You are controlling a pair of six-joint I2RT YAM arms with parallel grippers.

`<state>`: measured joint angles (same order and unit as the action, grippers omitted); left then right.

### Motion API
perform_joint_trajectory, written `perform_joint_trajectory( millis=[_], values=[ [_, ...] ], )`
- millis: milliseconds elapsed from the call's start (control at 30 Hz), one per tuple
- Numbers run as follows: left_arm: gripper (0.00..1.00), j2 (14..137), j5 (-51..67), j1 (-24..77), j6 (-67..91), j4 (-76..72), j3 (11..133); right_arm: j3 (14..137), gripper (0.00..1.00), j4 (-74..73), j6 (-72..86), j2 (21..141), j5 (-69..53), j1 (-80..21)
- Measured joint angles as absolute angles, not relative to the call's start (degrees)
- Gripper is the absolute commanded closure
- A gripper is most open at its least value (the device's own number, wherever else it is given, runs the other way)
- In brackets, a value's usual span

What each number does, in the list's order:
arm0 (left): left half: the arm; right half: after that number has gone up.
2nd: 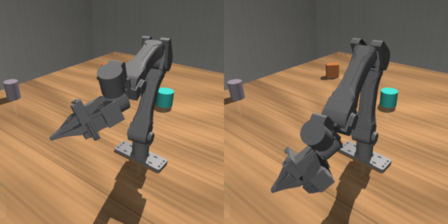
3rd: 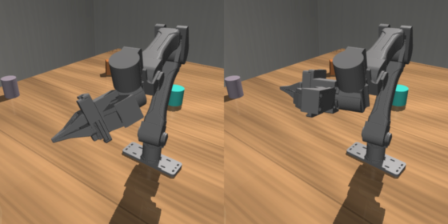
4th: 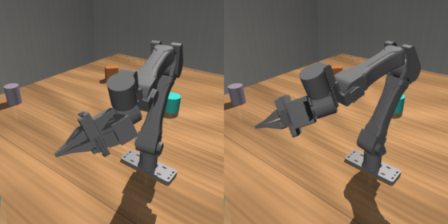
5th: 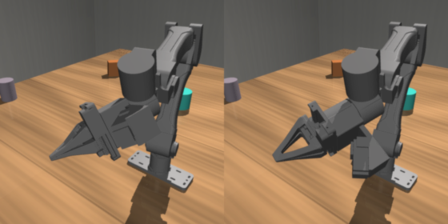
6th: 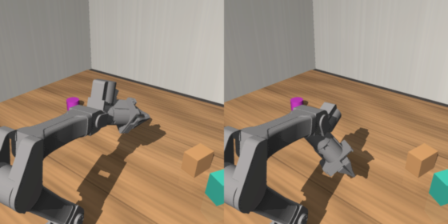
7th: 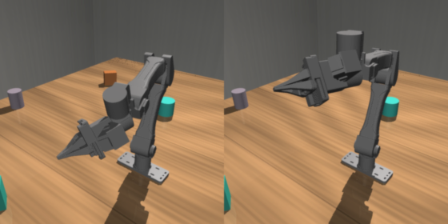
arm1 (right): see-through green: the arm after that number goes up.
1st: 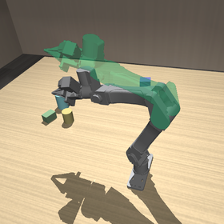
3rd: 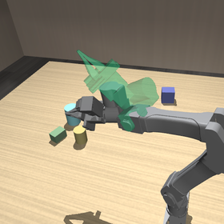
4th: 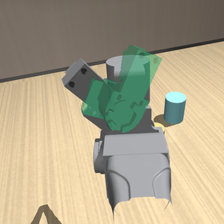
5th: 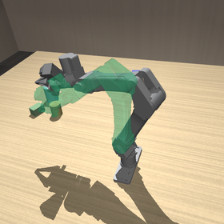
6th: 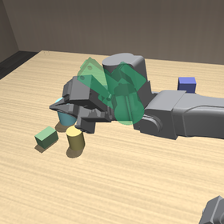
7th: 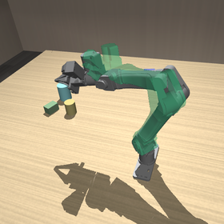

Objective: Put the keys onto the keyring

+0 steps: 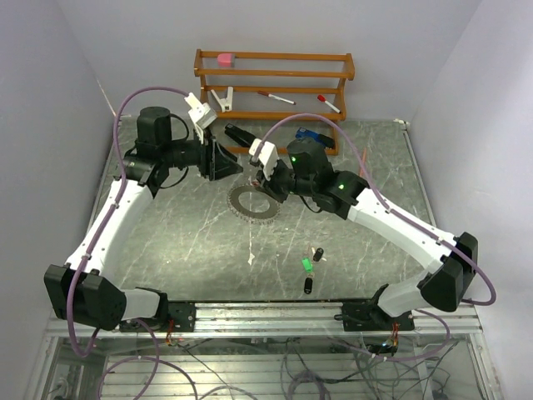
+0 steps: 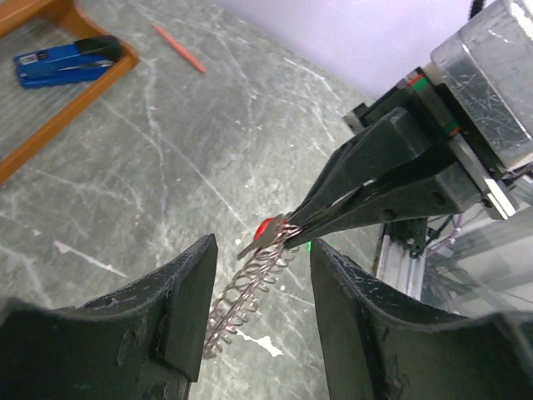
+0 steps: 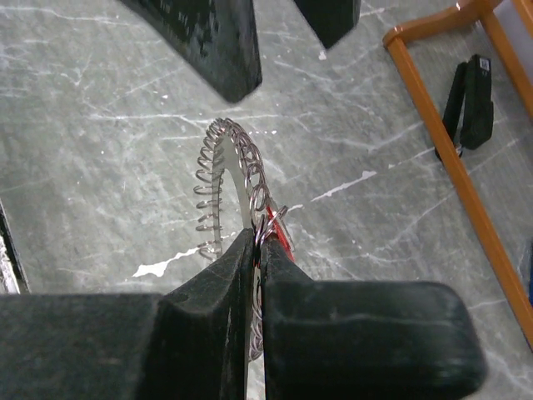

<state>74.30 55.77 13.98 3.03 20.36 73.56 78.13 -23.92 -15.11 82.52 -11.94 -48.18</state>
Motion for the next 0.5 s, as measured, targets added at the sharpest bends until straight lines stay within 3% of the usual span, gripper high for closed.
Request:
perform_joint_trajectory(
  millis=[500],
  values=[
    [0.40, 76.75, 62.76, 16.58, -21.96, 37.74, 79.00, 76.40, 1.00, -19.33, -14.31, 78.54, -18.85, -49.74]
  ],
)
